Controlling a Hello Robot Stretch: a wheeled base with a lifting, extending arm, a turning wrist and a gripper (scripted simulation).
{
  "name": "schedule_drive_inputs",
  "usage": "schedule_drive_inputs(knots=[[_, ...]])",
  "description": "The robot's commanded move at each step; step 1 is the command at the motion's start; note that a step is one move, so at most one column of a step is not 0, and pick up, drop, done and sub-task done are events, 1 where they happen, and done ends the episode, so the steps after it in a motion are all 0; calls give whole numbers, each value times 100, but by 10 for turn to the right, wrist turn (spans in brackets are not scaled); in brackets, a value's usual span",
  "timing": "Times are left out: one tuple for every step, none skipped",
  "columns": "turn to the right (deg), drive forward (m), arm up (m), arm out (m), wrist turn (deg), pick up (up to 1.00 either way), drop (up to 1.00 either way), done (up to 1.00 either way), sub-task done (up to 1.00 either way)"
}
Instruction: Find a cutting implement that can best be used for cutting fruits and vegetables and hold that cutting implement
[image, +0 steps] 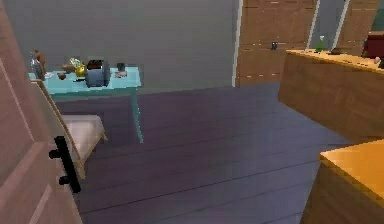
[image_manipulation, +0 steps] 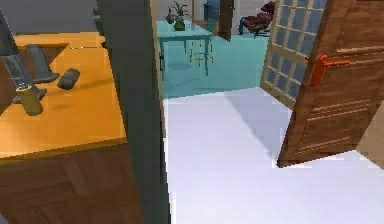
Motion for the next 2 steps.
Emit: schedule_drive_inputs(knots=[[120, 0, 0, 0, 0, 0, 0, 0, 0], [0, 80, 0, 0, 0, 0, 0, 0, 0]])
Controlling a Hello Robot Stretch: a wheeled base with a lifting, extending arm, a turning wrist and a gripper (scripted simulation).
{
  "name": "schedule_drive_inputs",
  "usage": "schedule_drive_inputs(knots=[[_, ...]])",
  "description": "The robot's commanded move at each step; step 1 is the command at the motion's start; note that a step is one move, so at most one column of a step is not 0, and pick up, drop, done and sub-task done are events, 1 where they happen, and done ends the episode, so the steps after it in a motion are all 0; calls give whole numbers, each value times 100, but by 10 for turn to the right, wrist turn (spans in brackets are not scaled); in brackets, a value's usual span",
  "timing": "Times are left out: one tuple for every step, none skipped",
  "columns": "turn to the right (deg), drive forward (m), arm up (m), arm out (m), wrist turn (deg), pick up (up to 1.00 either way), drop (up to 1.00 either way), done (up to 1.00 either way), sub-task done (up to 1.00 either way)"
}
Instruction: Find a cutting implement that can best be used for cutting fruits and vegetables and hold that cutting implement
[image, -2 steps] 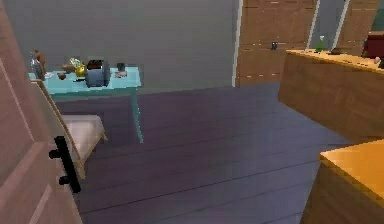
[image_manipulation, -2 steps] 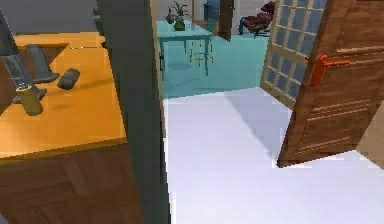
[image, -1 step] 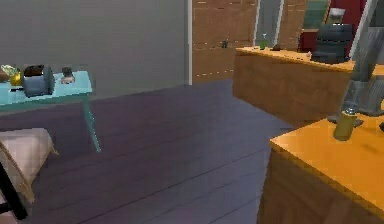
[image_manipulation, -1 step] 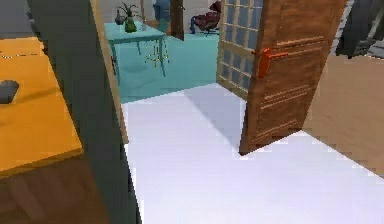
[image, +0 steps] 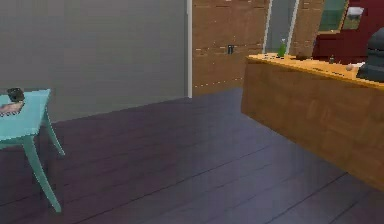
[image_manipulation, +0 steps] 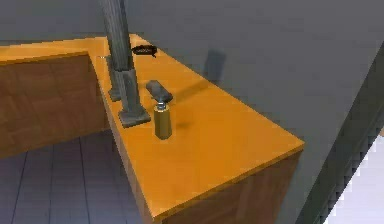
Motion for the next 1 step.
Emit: schedule_drive_inputs(knots=[[150, 0, 0, 0, 0, 0, 0, 0, 0]])
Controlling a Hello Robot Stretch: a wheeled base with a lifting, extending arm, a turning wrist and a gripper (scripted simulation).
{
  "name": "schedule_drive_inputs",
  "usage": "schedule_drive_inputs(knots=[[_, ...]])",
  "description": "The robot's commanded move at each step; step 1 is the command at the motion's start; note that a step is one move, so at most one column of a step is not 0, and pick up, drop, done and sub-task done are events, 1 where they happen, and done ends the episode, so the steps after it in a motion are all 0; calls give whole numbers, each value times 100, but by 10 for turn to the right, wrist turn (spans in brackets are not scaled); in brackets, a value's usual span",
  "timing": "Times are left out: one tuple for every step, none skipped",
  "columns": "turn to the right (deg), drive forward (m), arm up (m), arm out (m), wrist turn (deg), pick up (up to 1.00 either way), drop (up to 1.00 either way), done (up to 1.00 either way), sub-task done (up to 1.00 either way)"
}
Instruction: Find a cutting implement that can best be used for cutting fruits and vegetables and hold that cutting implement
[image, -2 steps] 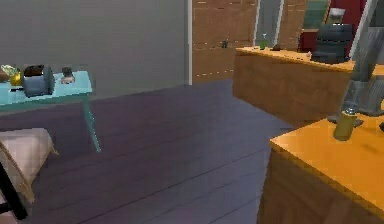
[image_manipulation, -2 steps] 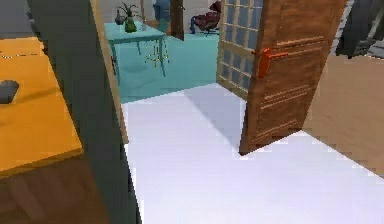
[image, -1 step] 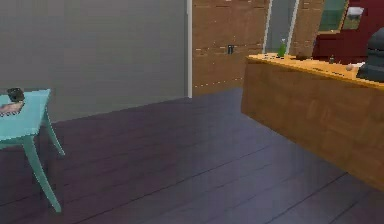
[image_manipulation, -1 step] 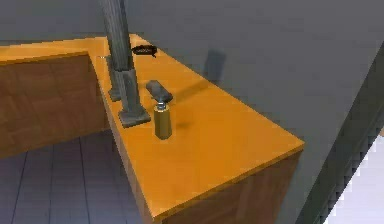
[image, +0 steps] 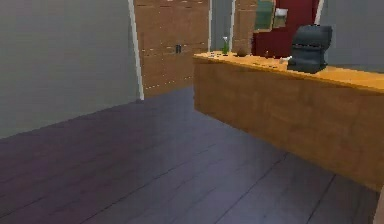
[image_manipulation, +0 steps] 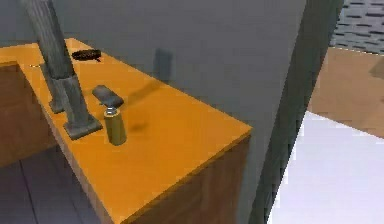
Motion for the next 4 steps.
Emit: schedule_drive_inputs(knots=[[0, 30, 0, 0, 0, 0, 0, 0, 0], [150, 0, 0, 0, 0, 0, 0, 0, 0], [0, 100, 0, 0, 0, 0, 0, 0, 0], [0, 85, 0, 0, 0, 0, 0, 0, 0]])
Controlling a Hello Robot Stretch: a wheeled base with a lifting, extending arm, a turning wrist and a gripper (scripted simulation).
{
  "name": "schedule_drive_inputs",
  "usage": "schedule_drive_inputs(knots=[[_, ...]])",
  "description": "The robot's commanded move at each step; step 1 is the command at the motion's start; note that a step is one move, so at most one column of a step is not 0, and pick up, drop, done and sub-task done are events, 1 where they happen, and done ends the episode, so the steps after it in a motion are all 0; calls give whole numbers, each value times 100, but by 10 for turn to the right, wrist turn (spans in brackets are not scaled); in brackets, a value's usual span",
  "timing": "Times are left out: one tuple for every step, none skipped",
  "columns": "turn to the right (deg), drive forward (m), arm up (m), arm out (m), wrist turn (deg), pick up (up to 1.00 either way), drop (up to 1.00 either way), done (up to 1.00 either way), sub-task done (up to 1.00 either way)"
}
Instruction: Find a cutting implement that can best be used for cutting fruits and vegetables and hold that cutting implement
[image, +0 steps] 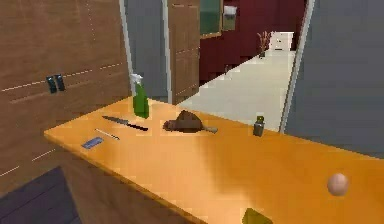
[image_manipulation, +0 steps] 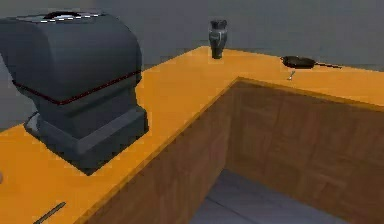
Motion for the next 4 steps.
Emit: schedule_drive_inputs(knots=[[360, 0, 0, 0, 0, 0, 0, 0, 0], [0, 5, 0, 0, 0, 0, 0, 0, 0], [-450, 0, 0, 0, 0, 0, 0, 0, 0], [-450, 0, 0, 0, 0, 0, 0, 0, 0]])
